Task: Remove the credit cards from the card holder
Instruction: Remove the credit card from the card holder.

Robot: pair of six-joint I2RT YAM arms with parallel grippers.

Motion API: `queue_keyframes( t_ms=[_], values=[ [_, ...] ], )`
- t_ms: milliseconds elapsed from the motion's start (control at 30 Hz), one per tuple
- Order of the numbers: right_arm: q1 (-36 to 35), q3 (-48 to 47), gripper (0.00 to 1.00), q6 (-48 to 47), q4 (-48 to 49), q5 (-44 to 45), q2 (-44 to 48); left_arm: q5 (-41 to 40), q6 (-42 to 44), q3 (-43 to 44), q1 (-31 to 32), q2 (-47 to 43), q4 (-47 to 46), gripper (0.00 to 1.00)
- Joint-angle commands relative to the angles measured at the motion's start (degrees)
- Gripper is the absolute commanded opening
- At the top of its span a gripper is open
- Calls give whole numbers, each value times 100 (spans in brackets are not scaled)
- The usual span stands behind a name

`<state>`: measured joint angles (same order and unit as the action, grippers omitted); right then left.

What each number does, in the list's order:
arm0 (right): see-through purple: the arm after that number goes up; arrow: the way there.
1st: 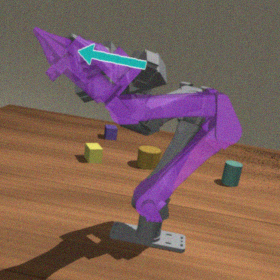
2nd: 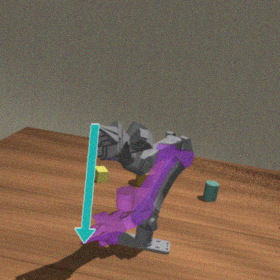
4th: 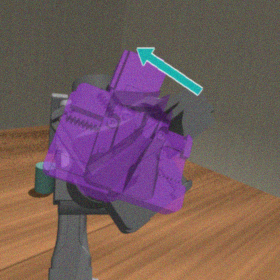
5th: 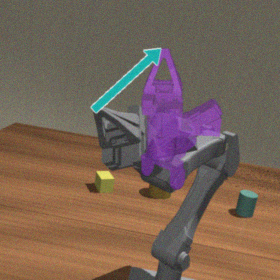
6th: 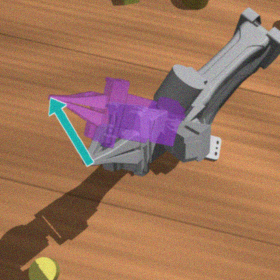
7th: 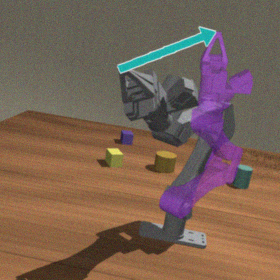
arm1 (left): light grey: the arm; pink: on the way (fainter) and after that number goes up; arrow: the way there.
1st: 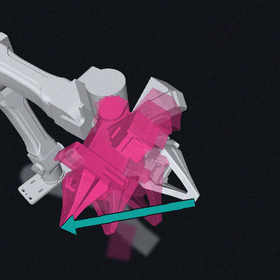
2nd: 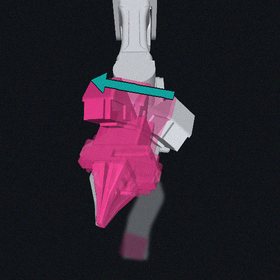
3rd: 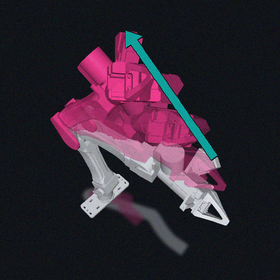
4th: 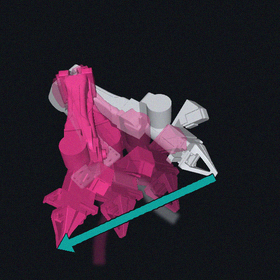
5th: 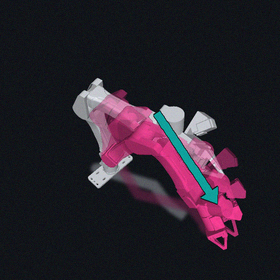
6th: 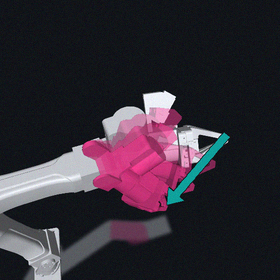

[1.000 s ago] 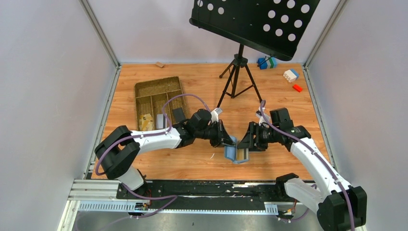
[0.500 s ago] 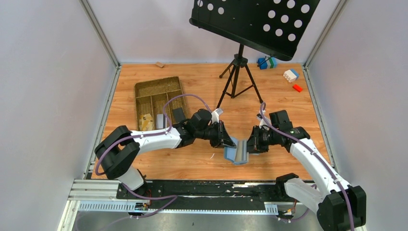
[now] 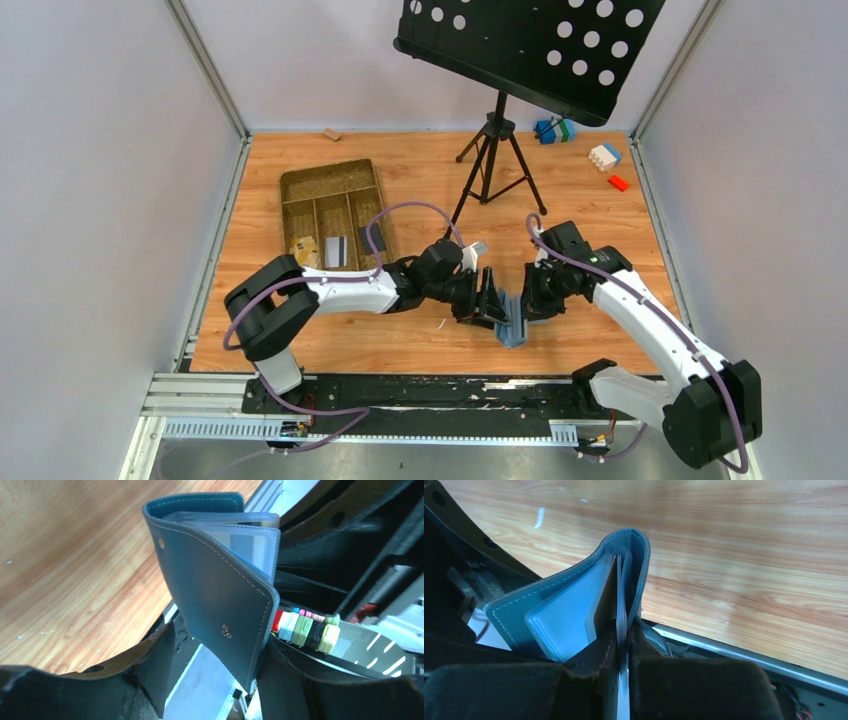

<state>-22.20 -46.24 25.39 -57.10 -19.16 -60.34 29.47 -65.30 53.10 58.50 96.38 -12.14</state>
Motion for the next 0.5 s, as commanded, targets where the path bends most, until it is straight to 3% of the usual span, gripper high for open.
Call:
queue_keyframes(
  t_ms=[0, 167, 333, 467],
  values=[
    [-249, -342, 0, 232, -377, 1113, -411, 93, 56, 176, 104, 354, -531, 66],
    [-291, -400, 0, 410, -327, 1445, -593, 78, 184, 225, 119, 503, -335, 68],
    [-426, -792, 0, 655, -731, 2428, -1254, 32, 304, 203, 117, 528, -132, 72],
    [-510, -851, 0, 594, -663, 2341, -1812, 162, 391, 448, 118, 810, -96, 73]
  ],
)
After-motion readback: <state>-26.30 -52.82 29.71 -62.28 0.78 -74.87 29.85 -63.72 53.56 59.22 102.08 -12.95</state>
